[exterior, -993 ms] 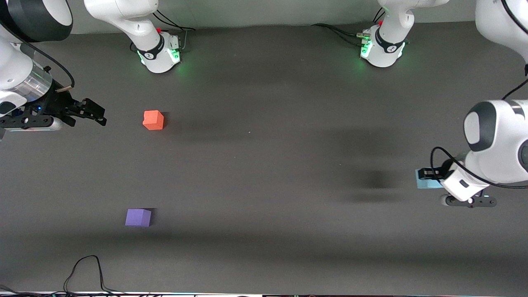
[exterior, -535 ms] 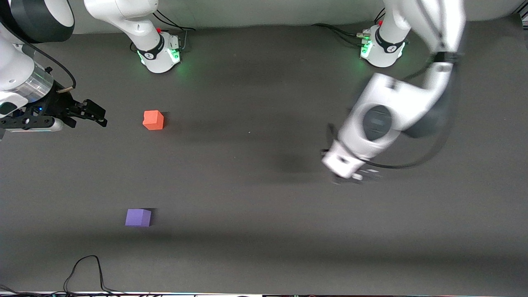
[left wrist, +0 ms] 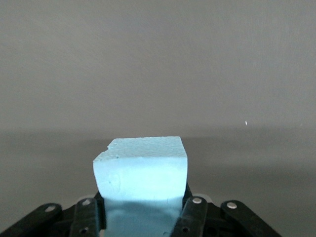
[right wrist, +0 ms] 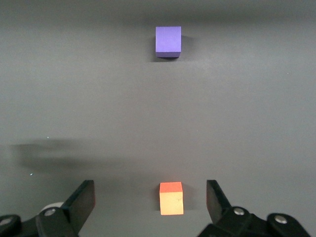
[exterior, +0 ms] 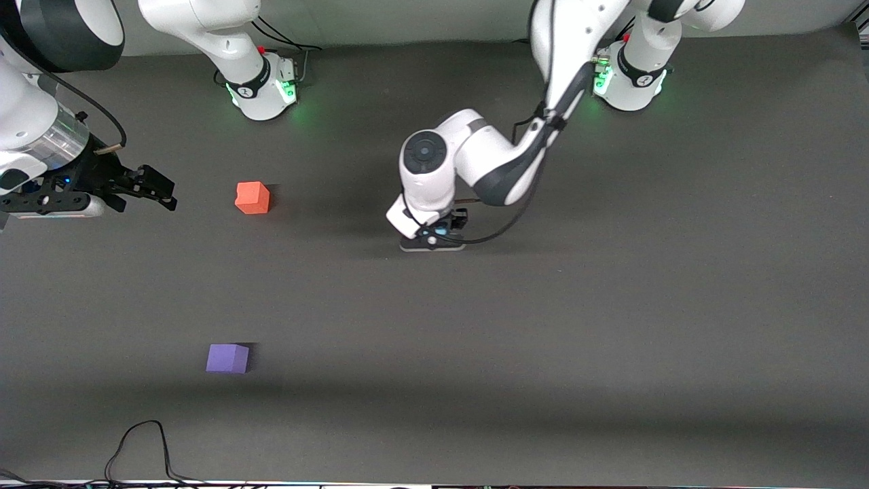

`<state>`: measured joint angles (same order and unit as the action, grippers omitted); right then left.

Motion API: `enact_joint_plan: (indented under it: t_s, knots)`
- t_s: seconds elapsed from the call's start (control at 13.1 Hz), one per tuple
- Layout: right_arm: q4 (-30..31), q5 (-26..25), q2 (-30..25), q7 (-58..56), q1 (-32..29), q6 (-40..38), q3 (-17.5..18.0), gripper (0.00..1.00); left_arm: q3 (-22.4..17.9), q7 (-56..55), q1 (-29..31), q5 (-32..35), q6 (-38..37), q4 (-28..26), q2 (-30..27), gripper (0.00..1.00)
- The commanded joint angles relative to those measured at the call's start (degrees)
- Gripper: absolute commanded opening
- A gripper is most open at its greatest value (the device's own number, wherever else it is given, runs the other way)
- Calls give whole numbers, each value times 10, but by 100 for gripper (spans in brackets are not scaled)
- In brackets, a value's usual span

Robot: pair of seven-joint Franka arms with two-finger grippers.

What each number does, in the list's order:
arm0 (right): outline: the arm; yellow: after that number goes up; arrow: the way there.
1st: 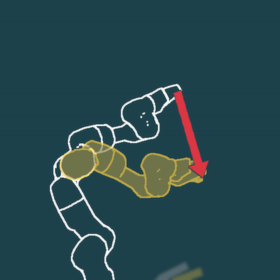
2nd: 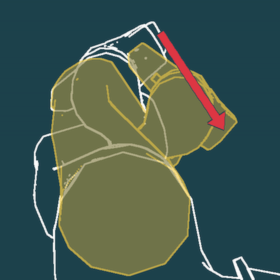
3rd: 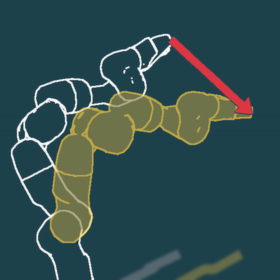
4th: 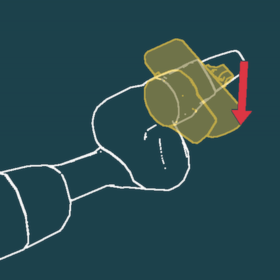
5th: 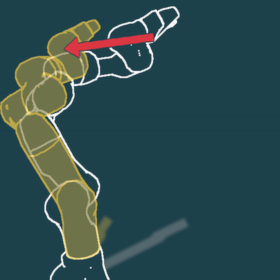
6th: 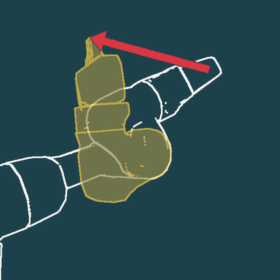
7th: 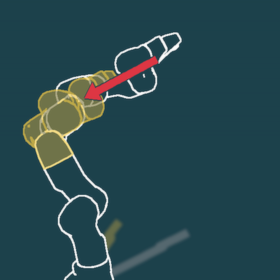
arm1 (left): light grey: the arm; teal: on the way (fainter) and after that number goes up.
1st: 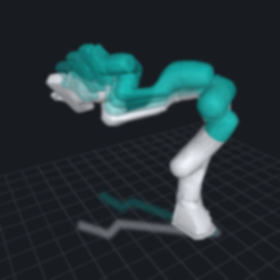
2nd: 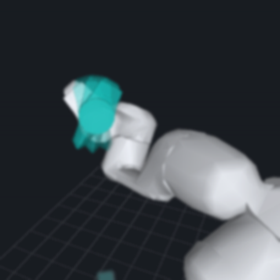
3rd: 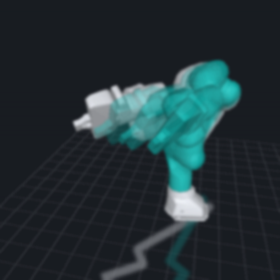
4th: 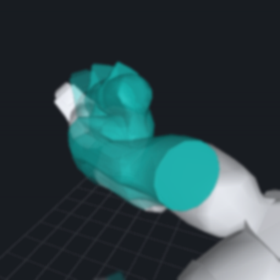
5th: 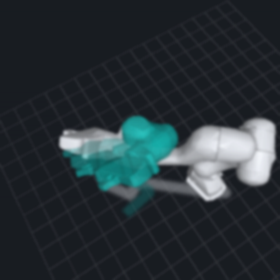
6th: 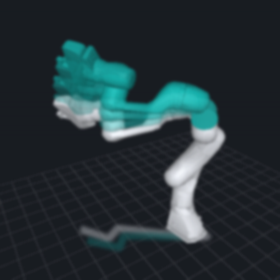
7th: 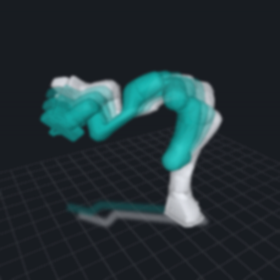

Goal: Place blue block between orange and purple blocks
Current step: 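Carry the blue block with the left gripper to the table middle, then set the blue block down, open the left gripper and withdraw it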

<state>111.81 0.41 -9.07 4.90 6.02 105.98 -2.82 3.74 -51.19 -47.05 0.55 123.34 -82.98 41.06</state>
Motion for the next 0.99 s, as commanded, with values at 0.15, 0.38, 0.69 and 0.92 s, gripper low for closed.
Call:
enact_joint_plan:
  t_s: [0.15, 0.38, 0.69, 0.92]
  knots:
    - [24, -8, -17, 3, -2, 14, 3, 100, -15, -36, -8, 14, 61, 38, 68, 39]
    - [25, -8, -17, 3, -1, 15, 3, 100, -16, -43, -8, 15, 68, 39, 75, 45]
    - [23, -8, -10, 4, -1, 21, 11, 100, -18, -38, -1, 18, 58, 39, 67, 100]
    - [20, -7, 2, 11, -1, 33, 32, 100, -12, -11, 56, 15, -1, 58, 28, 100]
